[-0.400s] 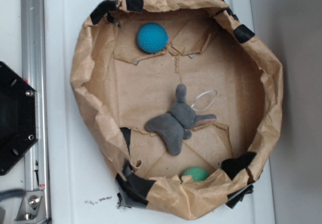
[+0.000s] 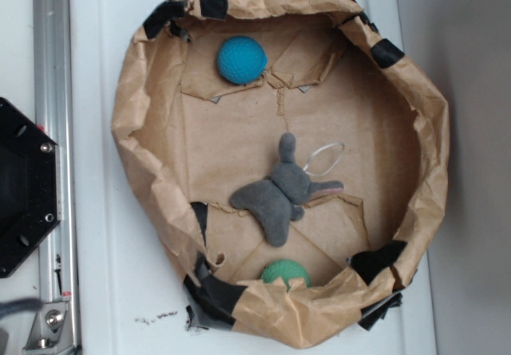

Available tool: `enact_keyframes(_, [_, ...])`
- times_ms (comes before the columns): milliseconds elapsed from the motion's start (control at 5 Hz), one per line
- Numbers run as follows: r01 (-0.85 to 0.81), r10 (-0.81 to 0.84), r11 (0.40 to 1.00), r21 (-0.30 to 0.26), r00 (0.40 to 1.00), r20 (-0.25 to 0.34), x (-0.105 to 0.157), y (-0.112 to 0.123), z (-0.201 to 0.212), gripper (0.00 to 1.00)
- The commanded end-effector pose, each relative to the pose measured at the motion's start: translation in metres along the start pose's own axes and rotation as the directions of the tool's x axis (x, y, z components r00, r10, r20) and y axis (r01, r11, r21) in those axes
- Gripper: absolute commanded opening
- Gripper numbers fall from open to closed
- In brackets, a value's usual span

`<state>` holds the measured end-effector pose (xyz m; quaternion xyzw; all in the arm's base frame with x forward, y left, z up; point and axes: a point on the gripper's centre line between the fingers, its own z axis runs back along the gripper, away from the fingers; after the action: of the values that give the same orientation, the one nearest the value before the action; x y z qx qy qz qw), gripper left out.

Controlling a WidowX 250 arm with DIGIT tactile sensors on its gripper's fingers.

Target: Grab the green ball.

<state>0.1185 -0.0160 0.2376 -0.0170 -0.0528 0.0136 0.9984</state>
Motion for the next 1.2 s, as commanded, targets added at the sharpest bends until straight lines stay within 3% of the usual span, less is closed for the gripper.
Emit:
enact_keyframes(0, [0.079,-0.074,0.996,-0.034,0.989,0.128,0.076,-0.004,-0.040,1.00])
enact_keyframes(200, [0.105,-0.083,0.983,-0.153,0.986,0.146,0.101,-0.007,-0.083,1.00])
enact_keyframes(400, [-0.151,0.154,0.985,-0.083,0.987,0.033,0.105,-0.008,-0.117,1.00])
enact_keyframes(600, [-0.402,0.398,0.915,-0.027,0.912,-0.099,0.094,-0.023,-0.126,1.00])
enact_keyframes(800, [-0.618,0.614,0.785,0.039,0.769,-0.177,0.086,-0.038,-0.129,1.00])
enact_keyframes(1000, [-0.791,0.785,0.608,0.071,0.587,-0.198,0.087,-0.041,-0.138,1.00])
